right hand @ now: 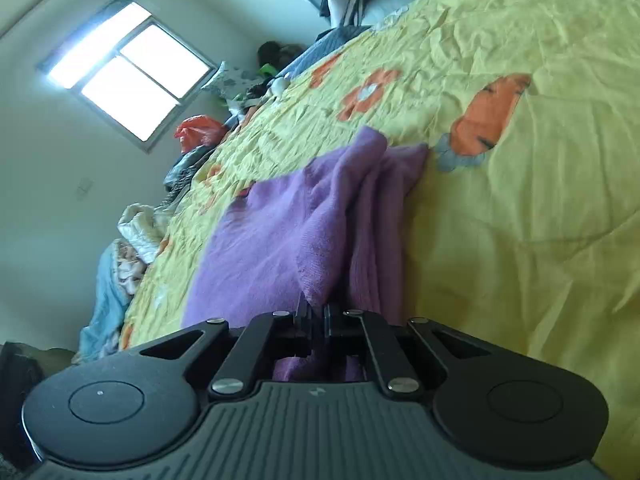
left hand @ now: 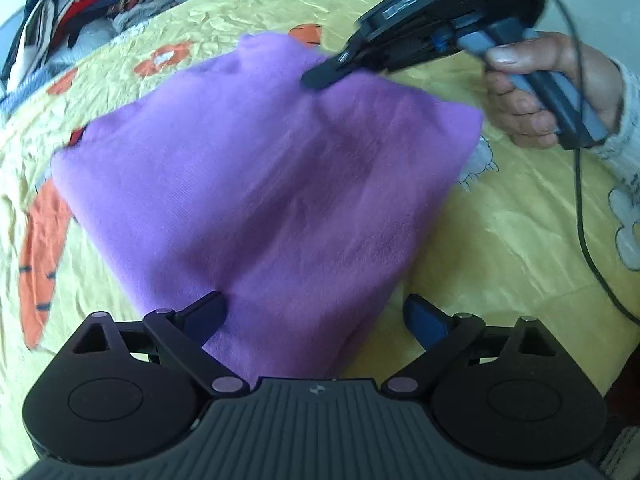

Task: Fold small clothes
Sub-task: 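Lift the sweater edge with both grippers and fold it over onto the rest, then open both grippers to release the folded purple sweater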

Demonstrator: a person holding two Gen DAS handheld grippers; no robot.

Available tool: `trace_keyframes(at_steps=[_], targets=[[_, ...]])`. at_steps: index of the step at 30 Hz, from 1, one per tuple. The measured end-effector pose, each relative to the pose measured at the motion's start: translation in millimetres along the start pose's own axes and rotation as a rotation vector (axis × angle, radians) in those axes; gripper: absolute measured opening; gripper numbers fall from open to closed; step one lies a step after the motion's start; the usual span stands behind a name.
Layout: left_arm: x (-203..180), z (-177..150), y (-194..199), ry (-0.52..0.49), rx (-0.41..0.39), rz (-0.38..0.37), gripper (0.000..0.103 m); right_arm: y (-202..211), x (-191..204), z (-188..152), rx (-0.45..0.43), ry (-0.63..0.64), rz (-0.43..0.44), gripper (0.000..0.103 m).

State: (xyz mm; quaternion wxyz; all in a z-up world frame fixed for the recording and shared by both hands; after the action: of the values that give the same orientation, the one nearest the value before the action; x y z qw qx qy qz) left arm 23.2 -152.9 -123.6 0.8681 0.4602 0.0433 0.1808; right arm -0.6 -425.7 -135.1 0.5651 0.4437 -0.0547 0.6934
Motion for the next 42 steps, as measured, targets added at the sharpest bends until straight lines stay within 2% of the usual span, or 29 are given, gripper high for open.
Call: trace_keyframes(at_steps=[1, 4, 5, 6, 9, 11, 15, 16, 17, 18, 19, 20, 22, 23, 24, 25, 27, 29, 30, 32, 34, 35, 37, 38, 39, 40, 41, 42], targets=[[0.7, -0.6, -0.6, -0.007, -0.007, -0.005, 0.094, 7.5, 1.4, 1.4, -0.023, 0.002, -0.005, 0.005], [2.4, -2.9, -1.5, -0.001, -0.022, -0.013, 0.096, 1.2, -20.5, -4.0, 0.012, -0.018, -0.058, 0.003], [2.3, -3.9, -1.8, 0.002, -0.025, -0.014, 0.097, 1.7, -30.4, -5.0, 0.01, -0.074, -0.013, 0.003], [1.9, -5.2, -1.2, 0.002, -0.028, -0.012, 0.098, 5.6, -31.4, -3.9, 0.014, -0.081, -0.005, 0.003], [0.1, -5.1, 2.9, 0.0, -0.014, -0.006, 0.096, 28.4, -13.8, 0.1, -0.023, -0.01, -0.089, 0.01], [-0.2, -2.2, 12.3, 0.027, -0.011, -0.01, 0.093, 46.1, 6.7, -5.3, -0.047, 0.059, -0.057, 0.011], [5.9, 2.3, 33.9, 0.151, -0.071, -0.081, 0.094, 54.4, 33.7, -36.2, 0.025, 0.153, -0.001, 0.01], [4.8, 2.7, 32.3, 0.146, -0.062, -0.081, 0.094, 48.3, 30.4, -44.6, 0.068, 0.168, -0.032, 0.007], [3.8, 1.4, 27.9, 0.137, -0.041, -0.07, 0.093, 41.4, 22.8, -51.3, 0.104, 0.209, -0.141, 0.006], [4.5, -0.4, 23.0, 0.134, -0.02, -0.057, 0.092, 44.9, 15.1, -51.6, 0.081, 0.211, -0.121, 0.0], [7.0, -0.9, 22.2, 0.144, -0.016, -0.052, 0.091, 50.0, 4.2, -47.0, 0.086, 0.126, -0.09, 0.0], [12.2, -1.5, 25.9, 0.169, -0.028, -0.059, 0.093, 57.3, 1.9, -41.6, 0.065, 0.094, -0.079, 0.002], [36.2, 0.3, 33.8, 0.267, -0.067, -0.053, 0.098, 69.0, 9.6, -28.5, 0.004, 0.146, -0.126, 0.006], [54.4, 1.5, 34.8, 0.332, -0.088, -0.041, 0.1, 72.1, 10.1, -20.2, -0.02, 0.144, -0.133, 0.013], [73.7, 4.2, 34.3, 0.401, -0.103, -0.038, 0.1, 71.9, 8.4, -11.8, -0.026, 0.133, -0.112, 0.03], [93.6, 6.8, 31.8, 0.469, -0.115, -0.039, 0.101, 69.3, 5.3, -2.5, -0.029, 0.124, -0.087, 0.059], [134.6, 13.2, 20.0, 0.61, -0.139, -0.068, 0.101, 57.2, -1.8, 13.9, -0.034, 0.13, -0.064, 0.097], [170.8, 19.8, 0.7, 0.737, -0.137, -0.096, 0.101, 37.6, -13.7, 24.8, -0.014, 0.094, -0.051, 0.095], [184.6, 25.0, -8.9, 0.775, -0.133, -0.097, 0.101, 27.1, -22.2, 30.8, -0.003, 0.052, -0.034, 0.095], [205.4, 30.1, -28.8, 0.856, -0.131, -0.155, 0.101, 7.9, -35.7, 38.0, 0.006, -0.005, -0.004, 0.095], [220.2, 34.6, -45.3, 0.923, -0.122, -0.19, 0.099, -7.1, -41.9, 43.1, 0.015, -0.012, -0.022, 0.095], [223.3, 38.9, -49.2, 0.923, -0.144, -0.184, 0.099, -13.1, -42.8, 45.5, 0.009, -0.002, -0.017, 0.095], [225.2, 50.7, -55.6, 0.882, -0.153, -0.092, 0.092, -25.8, -39.3, 50.7, 0.004, 0.023, -0.026, 0.094], [222.0, 58.6, -57.7, 0.824, -0.135, -0.019, 0.089, -33.2, -33.8, 52.9, 0.008, 0.083, -0.085, 0.08], [214.8, 65.2, -59.9, 0.742, -0.115, 0.075, 0.088, -40.4, -23.7, 54.5, 0.014, 0.205, -0.218, 0.04], [207.4, 70.3, -65.8, 0.657, -0.099, 0.149, 0.094, -48.3, -11.5, 53.7, 0.024, 0.348, -0.323, 0.033], [200.0, 72.3, -71.3, 0.574, -0.085, 0.195, 0.103, -52.8, -4.5, 53.4, 0.026, 0.411, -0.377, 0.034], [195.0, 73.8, -75.1, 0.523, -0.069, 0.231, 0.103, -54.8, -3.0, 55.2, 0.035, 0.407, -0.389, 0.035]])
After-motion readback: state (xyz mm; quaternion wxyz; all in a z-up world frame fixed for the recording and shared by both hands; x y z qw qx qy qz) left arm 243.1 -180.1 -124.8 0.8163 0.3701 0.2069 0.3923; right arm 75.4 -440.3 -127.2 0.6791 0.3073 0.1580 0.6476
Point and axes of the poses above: each gripper's, at about its wrist camera, not at the fingertips, and y roughly against the way its jaws point, x to its left, z to its top, the point moved 2 cm from there along -y, roughly the way its jaws point, and after that the axes turned 4 degrees about -x, right-handed, at the moved point
